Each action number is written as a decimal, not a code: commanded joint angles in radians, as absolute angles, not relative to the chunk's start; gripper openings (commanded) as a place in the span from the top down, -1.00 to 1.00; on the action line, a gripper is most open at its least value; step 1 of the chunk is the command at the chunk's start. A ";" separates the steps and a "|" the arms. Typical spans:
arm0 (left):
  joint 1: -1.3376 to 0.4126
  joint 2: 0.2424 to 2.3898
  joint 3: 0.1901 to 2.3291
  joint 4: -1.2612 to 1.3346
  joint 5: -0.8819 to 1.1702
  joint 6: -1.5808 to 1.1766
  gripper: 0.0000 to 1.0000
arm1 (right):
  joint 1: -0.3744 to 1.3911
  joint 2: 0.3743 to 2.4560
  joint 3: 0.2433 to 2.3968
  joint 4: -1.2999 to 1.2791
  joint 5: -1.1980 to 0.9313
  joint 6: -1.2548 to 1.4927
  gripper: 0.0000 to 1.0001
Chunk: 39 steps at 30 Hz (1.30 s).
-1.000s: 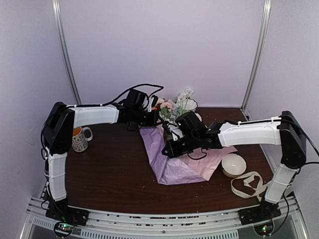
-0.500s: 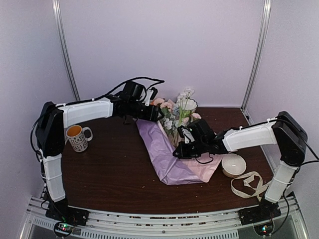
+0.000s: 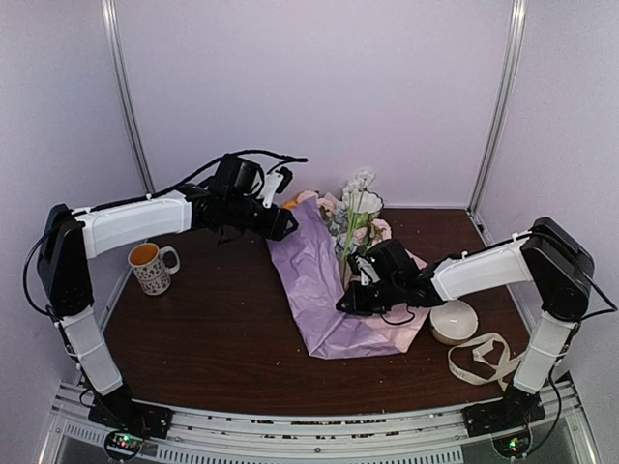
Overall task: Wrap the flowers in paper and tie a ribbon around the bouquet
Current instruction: Pass from the left arm to the right, then press the fold line on the 2/3-folded wrapping paper.
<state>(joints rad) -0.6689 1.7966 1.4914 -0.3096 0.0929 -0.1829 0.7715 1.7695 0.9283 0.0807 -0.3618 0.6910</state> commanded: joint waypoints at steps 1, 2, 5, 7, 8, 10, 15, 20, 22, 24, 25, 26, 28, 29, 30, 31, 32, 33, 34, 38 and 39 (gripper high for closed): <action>-0.715 1.793 1.455 -0.329 0.128 -0.053 -0.17 | 0.764 1.766 0.909 0.092 -0.330 0.715 1.00; -0.729 1.816 1.458 -0.343 0.088 -0.027 -0.18 | 0.764 1.768 0.910 0.090 -0.330 0.715 1.00; -0.720 1.905 1.527 -0.377 -0.056 0.006 -0.21 | 0.764 1.783 0.901 0.096 -0.340 0.728 1.00; -0.716 1.962 1.604 -0.374 -0.080 0.049 -0.24 | 0.764 1.797 0.892 0.110 -0.354 0.735 1.00; -0.717 1.983 1.637 -0.358 -0.061 0.063 -0.24 | 0.764 1.804 0.891 0.111 -0.357 0.737 1.00; -0.720 2.030 1.697 -0.331 0.005 0.084 -0.24 | 0.764 1.817 0.892 0.111 -0.363 0.740 1.00; -0.726 2.216 1.916 -0.385 0.018 0.130 -0.28 | 0.765 1.826 0.887 0.108 -0.363 0.741 1.00; -0.720 2.403 2.126 -0.526 -0.032 0.137 -0.27 | 0.767 1.821 0.874 0.092 -0.370 0.735 1.00; -0.719 2.425 2.142 -0.510 -0.028 0.135 -0.30 | 0.770 1.825 0.872 0.092 -0.388 0.736 1.00; -0.718 2.446 2.158 -0.507 -0.057 0.132 -0.32 | 0.769 1.821 0.868 0.091 -0.395 0.739 1.00; -0.716 2.455 2.164 -0.509 -0.078 0.129 -0.32 | 0.769 1.816 0.861 0.092 -0.395 0.741 1.00; -0.711 2.465 2.170 -0.514 -0.096 0.116 -0.35 | 0.769 1.810 0.852 0.091 -0.392 0.743 1.00; -0.695 2.486 2.190 -0.533 -0.100 0.084 -0.37 | 0.769 1.797 0.840 0.086 -0.386 0.745 1.00; -0.688 2.495 2.200 -0.538 -0.100 0.066 -0.37 | 0.769 1.795 0.837 0.081 -0.384 0.745 1.00; -0.676 2.505 2.206 -0.544 -0.091 0.052 -0.38 | 0.769 1.794 0.835 0.077 -0.381 0.745 1.00; -0.669 2.508 2.212 -0.549 -0.083 0.039 -0.39 | 0.768 1.795 0.834 0.073 -0.381 0.744 1.00; -0.661 2.507 2.216 -0.552 -0.080 0.025 -0.41 | 0.767 1.799 0.836 0.066 -0.378 0.743 1.00; -0.654 2.500 2.219 -0.552 -0.071 0.016 -0.43 | 0.767 1.802 0.838 0.061 -0.375 0.744 1.00; -0.650 2.488 2.221 -0.551 -0.061 0.013 -0.46 | 0.768 1.808 0.839 0.060 -0.375 0.744 1.00; -0.634 2.374 2.194 -0.547 -0.012 0.035 -0.56 | 0.765 1.818 0.846 0.050 -0.377 0.744 1.00; -0.626 2.328 2.159 -0.544 0.008 0.034 -0.58 | 0.765 1.818 0.850 0.046 -0.377 0.742 1.00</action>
